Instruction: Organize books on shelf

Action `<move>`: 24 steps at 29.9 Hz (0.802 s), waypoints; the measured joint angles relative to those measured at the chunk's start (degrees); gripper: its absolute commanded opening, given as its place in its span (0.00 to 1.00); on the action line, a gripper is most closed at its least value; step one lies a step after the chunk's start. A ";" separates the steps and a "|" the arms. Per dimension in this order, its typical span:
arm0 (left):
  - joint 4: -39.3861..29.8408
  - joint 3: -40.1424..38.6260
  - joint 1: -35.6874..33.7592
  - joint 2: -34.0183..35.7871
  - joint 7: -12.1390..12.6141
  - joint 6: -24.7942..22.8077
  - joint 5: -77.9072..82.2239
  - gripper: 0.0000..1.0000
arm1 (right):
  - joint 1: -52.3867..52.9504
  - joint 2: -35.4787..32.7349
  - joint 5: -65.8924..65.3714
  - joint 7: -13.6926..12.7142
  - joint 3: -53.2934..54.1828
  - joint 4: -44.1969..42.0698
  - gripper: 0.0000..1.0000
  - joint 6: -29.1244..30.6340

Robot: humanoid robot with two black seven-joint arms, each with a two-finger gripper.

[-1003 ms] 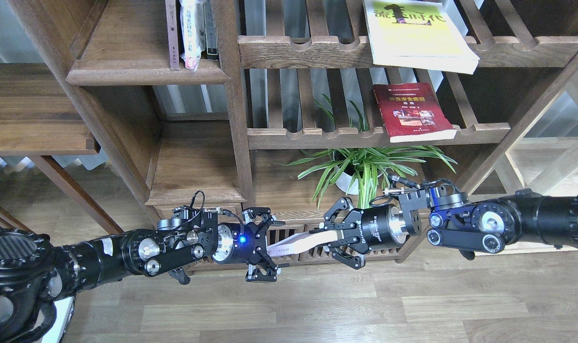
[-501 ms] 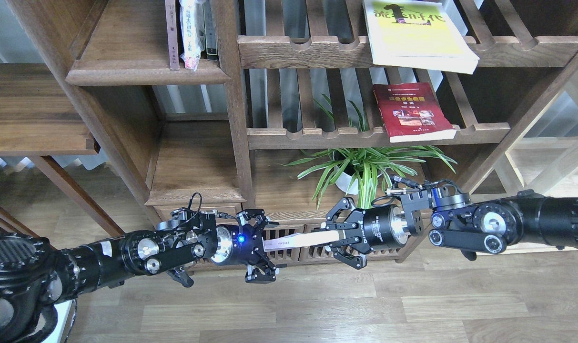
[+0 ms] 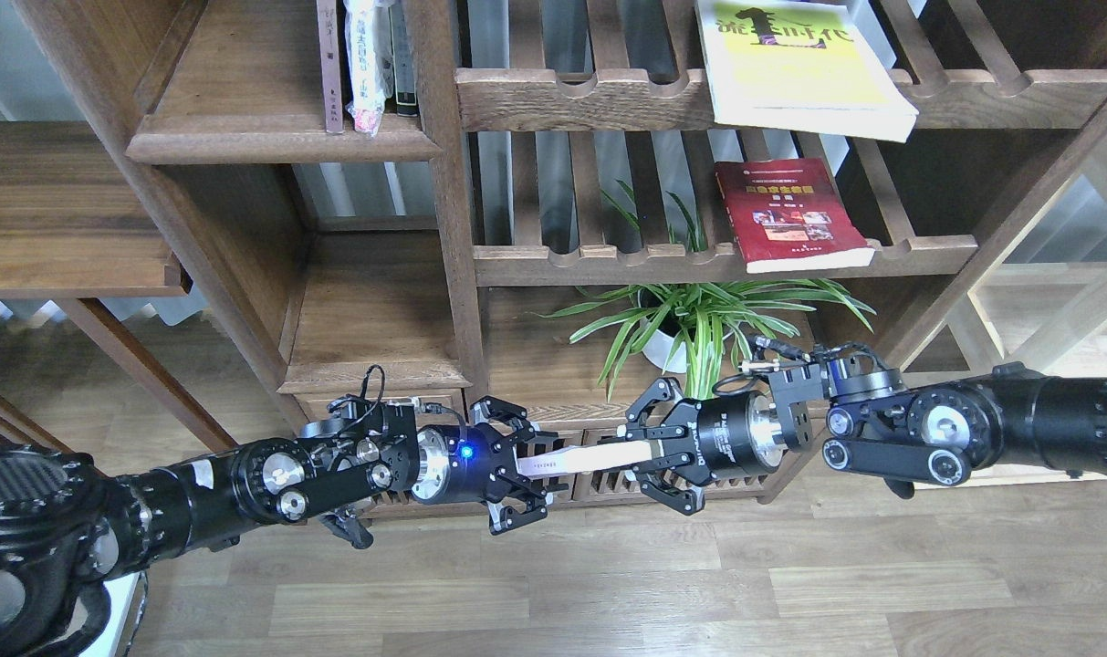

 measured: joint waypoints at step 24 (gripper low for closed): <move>-0.30 -0.43 -0.47 -0.07 -0.47 -3.87 -0.31 0.00 | -0.62 -0.43 5.23 -0.08 0.70 -2.80 0.73 0.70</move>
